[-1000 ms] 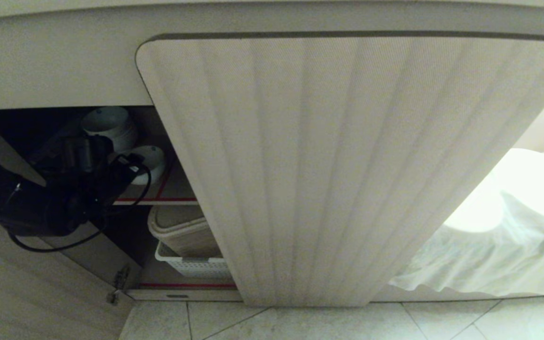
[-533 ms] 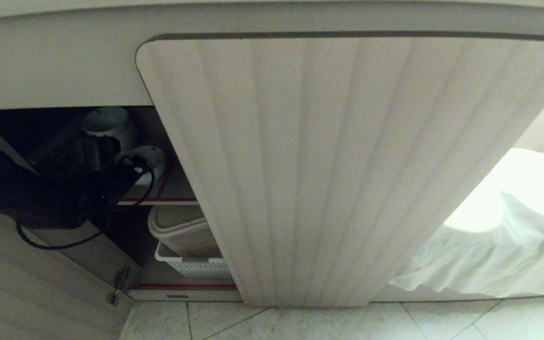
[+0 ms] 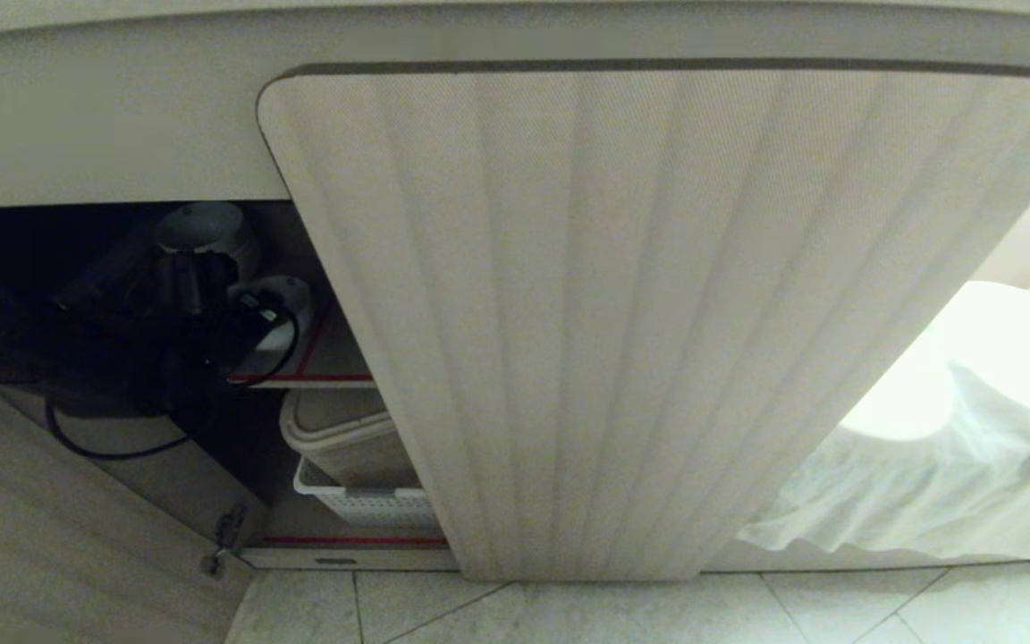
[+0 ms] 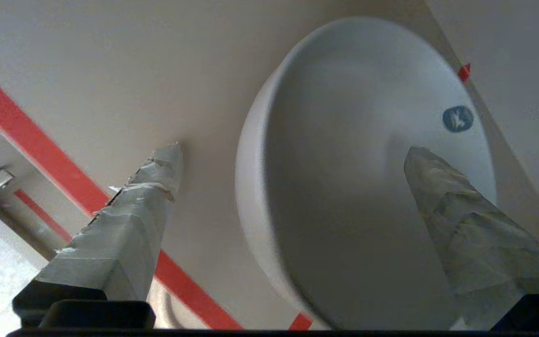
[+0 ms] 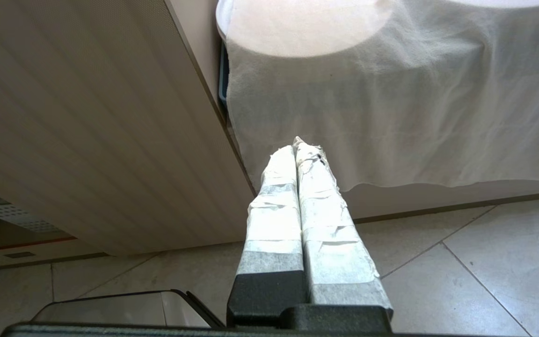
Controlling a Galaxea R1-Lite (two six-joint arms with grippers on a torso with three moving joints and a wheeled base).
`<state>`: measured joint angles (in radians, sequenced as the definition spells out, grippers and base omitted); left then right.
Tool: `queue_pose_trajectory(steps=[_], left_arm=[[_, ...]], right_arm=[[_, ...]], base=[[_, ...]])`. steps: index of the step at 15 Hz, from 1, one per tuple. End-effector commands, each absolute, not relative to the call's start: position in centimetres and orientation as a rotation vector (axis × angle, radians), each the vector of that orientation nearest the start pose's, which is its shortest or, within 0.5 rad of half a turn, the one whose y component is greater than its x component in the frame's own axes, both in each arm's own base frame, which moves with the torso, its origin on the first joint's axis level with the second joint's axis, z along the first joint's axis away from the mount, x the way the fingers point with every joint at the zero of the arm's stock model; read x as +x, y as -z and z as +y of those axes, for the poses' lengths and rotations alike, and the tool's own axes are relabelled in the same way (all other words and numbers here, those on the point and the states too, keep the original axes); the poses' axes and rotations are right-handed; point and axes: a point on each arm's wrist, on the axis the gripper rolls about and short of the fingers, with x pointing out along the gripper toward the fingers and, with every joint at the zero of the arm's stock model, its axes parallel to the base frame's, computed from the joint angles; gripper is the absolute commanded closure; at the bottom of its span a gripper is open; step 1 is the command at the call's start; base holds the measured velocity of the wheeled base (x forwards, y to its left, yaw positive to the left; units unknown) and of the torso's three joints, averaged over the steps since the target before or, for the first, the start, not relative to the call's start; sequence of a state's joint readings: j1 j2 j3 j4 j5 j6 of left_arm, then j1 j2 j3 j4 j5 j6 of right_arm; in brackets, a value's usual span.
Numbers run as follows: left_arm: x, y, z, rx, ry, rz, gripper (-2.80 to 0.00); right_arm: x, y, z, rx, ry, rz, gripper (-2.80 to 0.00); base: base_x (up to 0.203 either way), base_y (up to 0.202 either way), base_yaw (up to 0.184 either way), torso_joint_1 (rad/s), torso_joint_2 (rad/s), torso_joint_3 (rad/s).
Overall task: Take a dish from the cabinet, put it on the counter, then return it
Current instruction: Take the bowl from the cabinet
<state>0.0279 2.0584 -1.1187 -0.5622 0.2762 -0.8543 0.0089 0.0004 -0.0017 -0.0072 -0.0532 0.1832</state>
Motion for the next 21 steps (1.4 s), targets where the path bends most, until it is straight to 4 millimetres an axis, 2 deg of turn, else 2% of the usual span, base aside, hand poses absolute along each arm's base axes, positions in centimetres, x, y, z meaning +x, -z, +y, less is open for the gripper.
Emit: queue_pose_trajectory(steps=[1, 11, 15, 21], left_arm=[[40.3, -13.8, 1.8, -0.797, -0.441, 0.21, -2.8], [41.1, -15.0, 1.6, -0.782, -0.459, 0.267, -2.8], [40.9, -14.7, 1.7, -0.773, -0.478, 0.311, -2.8], [40.9, -15.2, 1.6, -0.766, -0.492, 0.347, -2.8]], right_arm=[[-2.3, -7.7, -0.1, 0.184, 0.044, -0.013, 0.0], [-2.3, -7.7, -0.1, 0.184, 0.044, -0.013, 0.0], [-2.3, -7.7, -0.1, 0.184, 0.044, -0.013, 0.0], [-2.3, -7.7, -0.1, 0.184, 0.044, -0.013, 0.0]], base=[[0.0, 0.0, 0.0, 0.0, 0.0, 0.0], [0.0, 0.0, 0.0, 0.0, 0.0, 0.0], [0.0, 0.0, 0.0, 0.0, 0.0, 0.0], [0.0, 0.0, 0.0, 0.0, 0.0, 0.0]])
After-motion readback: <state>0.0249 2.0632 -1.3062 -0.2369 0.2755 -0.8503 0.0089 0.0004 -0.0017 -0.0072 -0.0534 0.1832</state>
